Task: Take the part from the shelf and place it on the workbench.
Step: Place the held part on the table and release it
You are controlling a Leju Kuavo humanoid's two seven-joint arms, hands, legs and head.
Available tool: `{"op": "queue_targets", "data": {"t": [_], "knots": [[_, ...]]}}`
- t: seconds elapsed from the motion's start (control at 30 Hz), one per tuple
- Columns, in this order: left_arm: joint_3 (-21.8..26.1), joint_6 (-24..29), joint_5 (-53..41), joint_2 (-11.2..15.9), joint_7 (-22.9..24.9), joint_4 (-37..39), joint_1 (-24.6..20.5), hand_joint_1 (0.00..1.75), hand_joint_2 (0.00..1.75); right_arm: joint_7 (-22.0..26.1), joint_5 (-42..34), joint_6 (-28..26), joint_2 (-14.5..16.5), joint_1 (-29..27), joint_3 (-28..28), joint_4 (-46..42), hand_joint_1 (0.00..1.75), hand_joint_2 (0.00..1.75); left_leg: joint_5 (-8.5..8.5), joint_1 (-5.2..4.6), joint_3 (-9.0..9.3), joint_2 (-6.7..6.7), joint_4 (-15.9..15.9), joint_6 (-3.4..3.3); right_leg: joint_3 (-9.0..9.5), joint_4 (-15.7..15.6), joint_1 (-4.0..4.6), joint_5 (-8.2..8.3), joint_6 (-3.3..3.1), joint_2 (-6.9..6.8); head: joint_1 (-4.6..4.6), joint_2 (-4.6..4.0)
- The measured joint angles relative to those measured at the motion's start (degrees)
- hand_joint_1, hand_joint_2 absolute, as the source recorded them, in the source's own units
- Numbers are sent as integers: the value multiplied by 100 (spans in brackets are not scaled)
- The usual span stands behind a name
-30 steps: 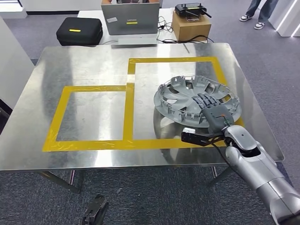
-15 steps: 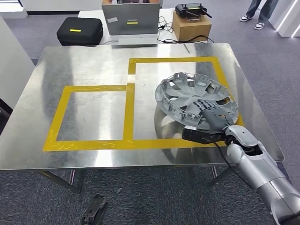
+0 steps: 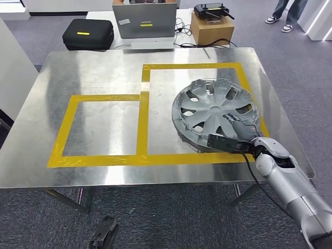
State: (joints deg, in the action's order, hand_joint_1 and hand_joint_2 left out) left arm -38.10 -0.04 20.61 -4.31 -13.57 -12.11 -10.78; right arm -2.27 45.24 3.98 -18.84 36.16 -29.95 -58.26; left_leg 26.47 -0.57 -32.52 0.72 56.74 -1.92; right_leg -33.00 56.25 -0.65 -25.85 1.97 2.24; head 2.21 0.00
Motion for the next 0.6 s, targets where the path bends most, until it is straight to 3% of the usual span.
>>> {"op": "queue_targets", "data": {"t": [0.33, 0.6], "knots": [[84, -9, -22, 19, 0, 0, 19, 0, 0, 26, 55, 529, -13, 200, -90, 122, 0, 175, 0, 0, 0, 0, 0, 0, 0, 0, 0, 0, 0, 0, 0, 0], [230, 44, 7, 36, -21, 0, 79, 0, 0, -419, 74, 1032, -257, 264, -339, -452, 0, 175, 0, -1, -2, 0, 1, 0, -3, 0, -1, 0, 0, 0, 0, 0]]}}
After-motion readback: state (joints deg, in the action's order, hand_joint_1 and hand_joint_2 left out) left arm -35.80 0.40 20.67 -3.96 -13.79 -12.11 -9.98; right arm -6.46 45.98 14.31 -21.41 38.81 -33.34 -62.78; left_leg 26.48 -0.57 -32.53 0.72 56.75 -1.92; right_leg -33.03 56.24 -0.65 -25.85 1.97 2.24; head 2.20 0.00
